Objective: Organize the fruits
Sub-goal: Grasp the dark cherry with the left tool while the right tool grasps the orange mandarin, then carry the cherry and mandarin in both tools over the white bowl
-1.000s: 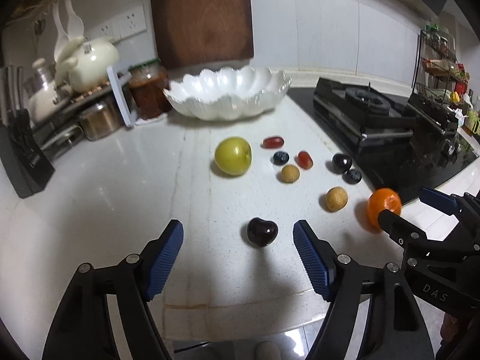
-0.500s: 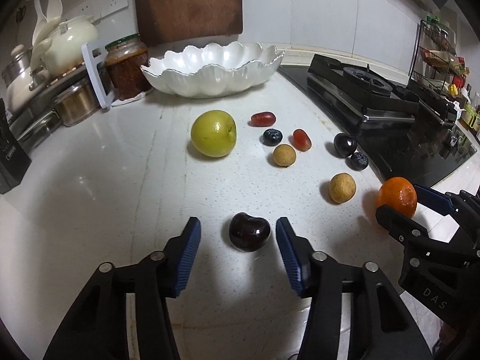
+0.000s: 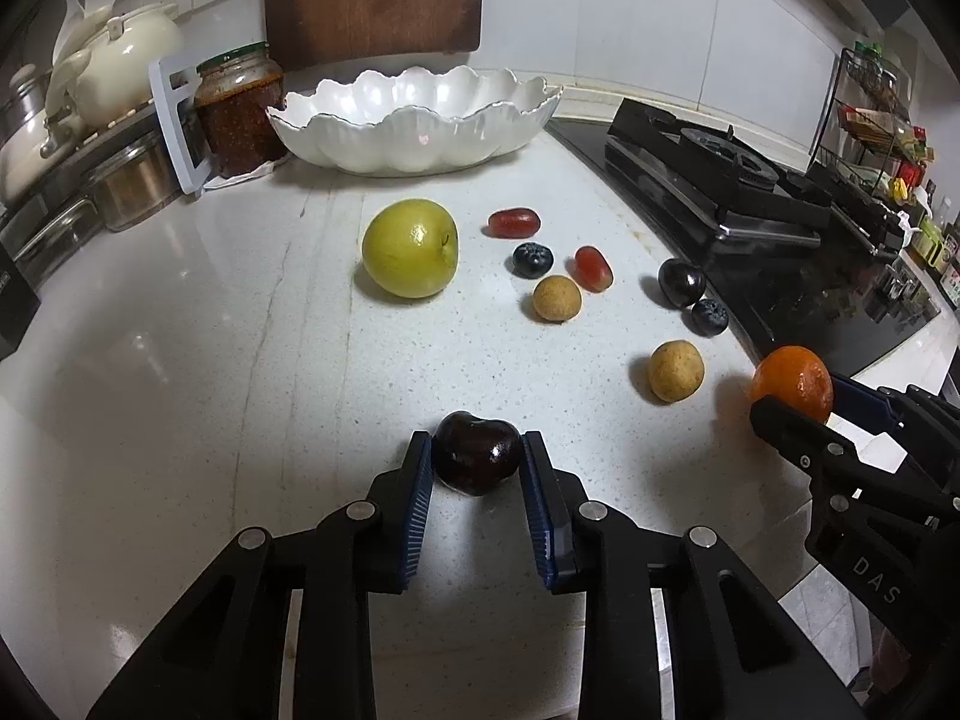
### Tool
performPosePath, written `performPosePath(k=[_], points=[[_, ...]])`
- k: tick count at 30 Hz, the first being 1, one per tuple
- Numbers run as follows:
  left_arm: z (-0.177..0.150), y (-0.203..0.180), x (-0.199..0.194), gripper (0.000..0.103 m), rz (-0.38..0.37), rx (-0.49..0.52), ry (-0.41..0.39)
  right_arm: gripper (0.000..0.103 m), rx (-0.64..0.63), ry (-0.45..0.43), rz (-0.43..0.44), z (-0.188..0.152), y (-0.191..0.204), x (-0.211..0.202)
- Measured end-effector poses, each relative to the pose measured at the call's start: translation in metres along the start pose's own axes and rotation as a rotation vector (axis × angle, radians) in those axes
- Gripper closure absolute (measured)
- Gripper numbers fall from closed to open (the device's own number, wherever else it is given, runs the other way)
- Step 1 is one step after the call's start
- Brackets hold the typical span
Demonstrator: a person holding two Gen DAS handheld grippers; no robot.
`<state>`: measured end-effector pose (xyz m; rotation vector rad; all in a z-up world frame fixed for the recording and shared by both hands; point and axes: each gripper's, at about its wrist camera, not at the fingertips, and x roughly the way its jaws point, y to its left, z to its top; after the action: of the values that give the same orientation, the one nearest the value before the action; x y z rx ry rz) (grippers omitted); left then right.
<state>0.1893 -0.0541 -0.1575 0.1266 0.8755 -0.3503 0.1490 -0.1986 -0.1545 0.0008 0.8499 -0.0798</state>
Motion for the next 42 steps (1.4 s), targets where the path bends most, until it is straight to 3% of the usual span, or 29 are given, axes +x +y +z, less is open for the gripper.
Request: performPosePath(k=[9,18,26,42], points=[[0.013,-0.008,-0.023,0.074,0.073,-0.034,-0.042,0.058,-0.010,-0.041,0.089,0.015,-0.008,-0.010],[0.034,-0.012,-0.044,0.074,0.132,-0.142,-0.101,0.058,-0.083,-0.107,0.168,0.047,-0.020,-0.017],[0.057,-0.021,-0.060,0.074,0.210,-0.140,-0.185,0.058,-0.100,-0.166,0.210,0.075,-0.030,-0.022],[0.131,0.007,-0.061,0.074,0.233,-0.089,-0.280,0.058,-0.067,-0.236,0.218,0.155,-0.015,-0.010]])
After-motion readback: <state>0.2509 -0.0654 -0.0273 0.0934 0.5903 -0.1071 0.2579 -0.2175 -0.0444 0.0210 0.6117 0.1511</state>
